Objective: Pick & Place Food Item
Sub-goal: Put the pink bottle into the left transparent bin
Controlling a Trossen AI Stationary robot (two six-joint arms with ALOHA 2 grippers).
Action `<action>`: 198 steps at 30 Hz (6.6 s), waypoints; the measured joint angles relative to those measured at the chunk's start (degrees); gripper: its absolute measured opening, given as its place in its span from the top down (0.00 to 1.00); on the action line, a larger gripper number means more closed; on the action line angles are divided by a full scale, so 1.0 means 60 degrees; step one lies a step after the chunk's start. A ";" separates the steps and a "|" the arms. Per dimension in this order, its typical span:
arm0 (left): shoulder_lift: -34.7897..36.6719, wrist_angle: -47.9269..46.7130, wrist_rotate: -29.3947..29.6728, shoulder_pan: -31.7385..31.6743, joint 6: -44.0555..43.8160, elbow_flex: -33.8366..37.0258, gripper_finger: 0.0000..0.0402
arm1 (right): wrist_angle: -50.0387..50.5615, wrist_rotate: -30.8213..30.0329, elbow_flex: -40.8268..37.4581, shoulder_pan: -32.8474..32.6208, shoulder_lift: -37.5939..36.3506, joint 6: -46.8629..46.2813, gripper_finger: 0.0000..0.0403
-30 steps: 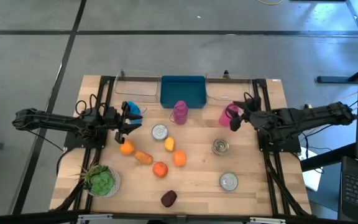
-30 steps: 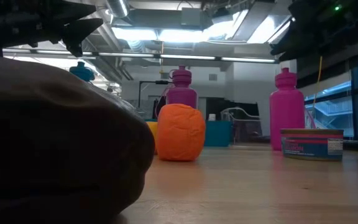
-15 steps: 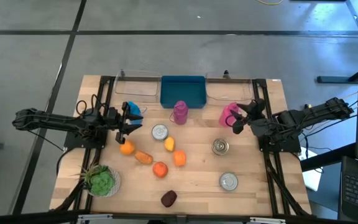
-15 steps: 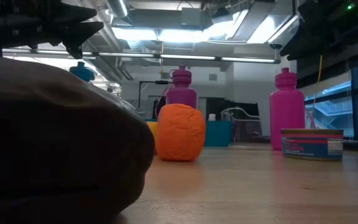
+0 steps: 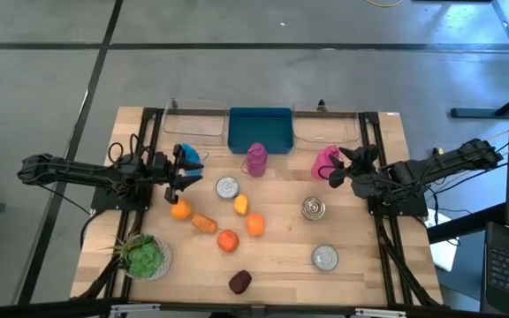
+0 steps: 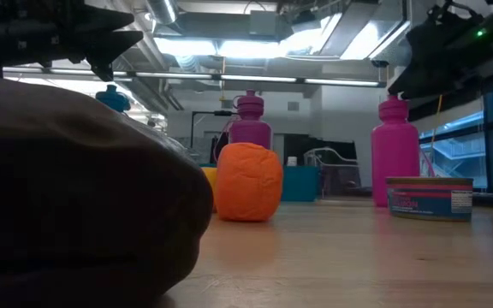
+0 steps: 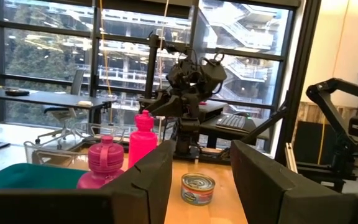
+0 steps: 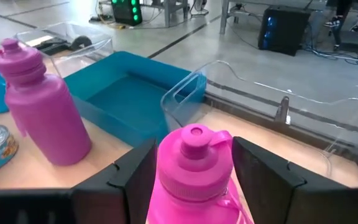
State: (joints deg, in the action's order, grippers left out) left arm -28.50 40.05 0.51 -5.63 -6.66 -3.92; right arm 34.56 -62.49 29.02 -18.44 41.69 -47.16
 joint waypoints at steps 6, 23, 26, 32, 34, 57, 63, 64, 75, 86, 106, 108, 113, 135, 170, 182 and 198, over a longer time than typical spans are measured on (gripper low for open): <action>0.0001 -0.0003 0.0015 0.0000 0.0000 0.0000 0.61 | -0.0596 -0.0195 -0.0111 0.0005 0.0000 0.0366 0.48; 0.0001 -0.0002 0.0015 0.0000 -0.0004 0.0000 0.61 | -0.0766 0.0220 -0.0114 0.0918 0.0235 0.0460 0.48; -0.0002 -0.0004 0.0015 0.0000 0.0031 0.0000 0.61 | -0.0877 0.0365 -0.0114 0.1007 0.0379 0.0559 0.48; 0.0001 -0.0011 0.0015 0.0000 0.0053 0.0000 0.61 | -0.0964 0.0498 -0.0112 0.1129 0.0616 0.0535 0.48; 0.0001 -0.0011 0.0015 0.0000 0.0055 0.0000 0.61 | -0.0972 0.0494 -0.0111 0.1129 0.0637 0.0510 0.49; -0.0001 -0.0047 0.0015 -0.0002 0.0069 0.0000 0.61 | -0.0943 0.0483 -0.0092 0.1129 0.0637 0.0550 0.86; -0.0001 -0.0047 0.0011 -0.0001 0.0069 0.0000 0.61 | -0.0943 0.0522 -0.0096 0.1129 0.0637 0.0550 0.86; -0.0003 -0.0044 0.0014 -0.0004 0.0069 0.0000 0.61 | -0.0945 0.0523 -0.0095 0.1129 0.0637 0.0550 0.86; -0.0001 -0.0040 0.0012 0.0000 0.0066 0.0000 0.61 | -0.2482 0.1330 -0.0132 0.1118 0.0648 0.1792 0.87; -0.0003 -0.0118 0.0011 -0.0003 0.0066 0.0000 0.61 | -0.3039 0.2043 0.0500 0.1118 0.0637 0.2924 0.87; 0.0000 -0.0208 0.0015 -0.0002 -0.0178 0.0000 0.61 | 0.1050 0.2398 0.5064 0.1129 0.0664 0.4772 0.87; -0.0001 -0.0208 0.0014 -0.0002 -0.0178 0.0000 0.61 | 0.1188 0.2025 0.5209 0.1129 0.0663 0.4986 0.87; -0.0003 -0.0193 0.0015 0.0000 -0.0179 0.0000 0.62 | 0.1284 0.1840 0.5226 0.1327 0.0667 0.5276 0.87; -0.0887 -0.2893 0.1296 -0.0007 0.0493 -0.1848 0.61 | -0.1933 0.6660 0.5223 0.4086 0.2166 0.7824 0.87; -0.6956 -0.3446 -0.0970 -0.0744 0.0373 -0.7657 0.31 | -0.5143 1.1601 0.5219 0.3731 0.4367 0.7941 0.87; -0.8354 -0.3449 -0.1279 -0.0383 0.0681 -0.8739 0.31 | -0.5373 1.1631 0.5219 0.3574 0.4945 0.7937 0.87; -0.8465 -0.2960 -0.1237 -0.0390 0.0554 -0.9041 0.32 | -0.5621 1.1765 0.5219 0.3552 0.5096 0.7941 0.87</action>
State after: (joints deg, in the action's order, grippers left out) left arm -79.29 22.30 -6.91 -7.97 -3.33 -58.17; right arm 0.84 8.10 60.34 2.87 72.27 0.49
